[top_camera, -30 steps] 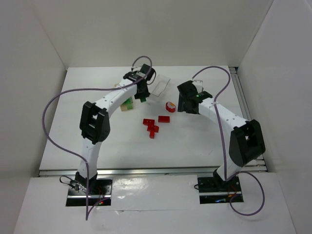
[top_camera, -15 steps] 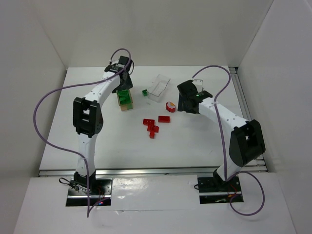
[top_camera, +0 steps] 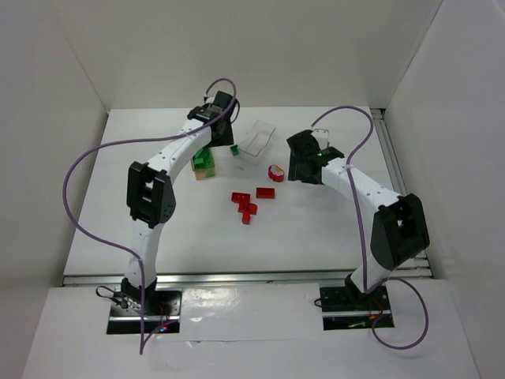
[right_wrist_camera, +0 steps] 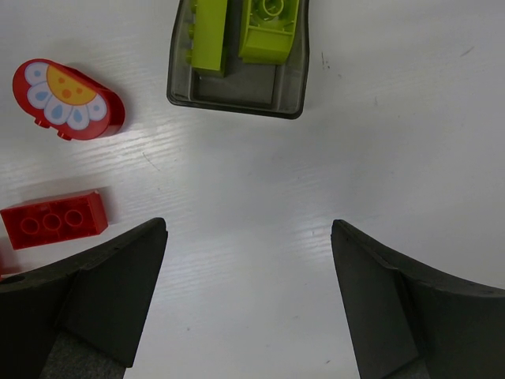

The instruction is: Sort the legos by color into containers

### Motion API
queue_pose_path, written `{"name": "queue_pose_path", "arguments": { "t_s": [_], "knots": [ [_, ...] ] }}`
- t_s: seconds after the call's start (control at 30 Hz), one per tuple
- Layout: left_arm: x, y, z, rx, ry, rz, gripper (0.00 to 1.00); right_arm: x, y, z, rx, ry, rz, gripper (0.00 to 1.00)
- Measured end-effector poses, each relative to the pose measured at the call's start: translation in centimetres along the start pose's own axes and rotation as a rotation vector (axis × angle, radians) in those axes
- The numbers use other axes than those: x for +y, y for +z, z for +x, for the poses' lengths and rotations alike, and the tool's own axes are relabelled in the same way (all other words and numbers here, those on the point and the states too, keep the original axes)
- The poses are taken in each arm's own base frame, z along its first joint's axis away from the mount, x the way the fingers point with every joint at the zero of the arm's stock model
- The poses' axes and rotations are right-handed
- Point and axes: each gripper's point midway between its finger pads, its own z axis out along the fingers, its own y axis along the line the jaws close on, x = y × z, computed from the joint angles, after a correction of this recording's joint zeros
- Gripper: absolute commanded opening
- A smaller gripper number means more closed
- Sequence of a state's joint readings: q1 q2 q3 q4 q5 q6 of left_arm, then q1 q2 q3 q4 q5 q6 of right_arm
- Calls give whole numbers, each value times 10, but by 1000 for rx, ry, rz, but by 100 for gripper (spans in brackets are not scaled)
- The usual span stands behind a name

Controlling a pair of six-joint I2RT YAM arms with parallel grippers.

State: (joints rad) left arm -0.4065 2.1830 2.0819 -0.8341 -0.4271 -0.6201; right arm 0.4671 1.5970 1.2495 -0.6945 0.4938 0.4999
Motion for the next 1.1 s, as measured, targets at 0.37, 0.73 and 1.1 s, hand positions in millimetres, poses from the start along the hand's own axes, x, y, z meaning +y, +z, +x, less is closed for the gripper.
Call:
{"name": "queue_pose_path", "arguments": {
  "t_s": [0.37, 0.73, 1.1],
  "knots": [
    [-45, 20, -28, -42, -81, 135, 64, 0, 0, 0, 2, -2, 2, 92],
    [-65, 88, -33, -47, -156, 199, 63, 0, 2, 3, 9, -11, 7, 92],
    [-66, 121, 15, 53, -116, 171, 73, 0, 6, 5, 20, -21, 13, 92]
  ]
}}
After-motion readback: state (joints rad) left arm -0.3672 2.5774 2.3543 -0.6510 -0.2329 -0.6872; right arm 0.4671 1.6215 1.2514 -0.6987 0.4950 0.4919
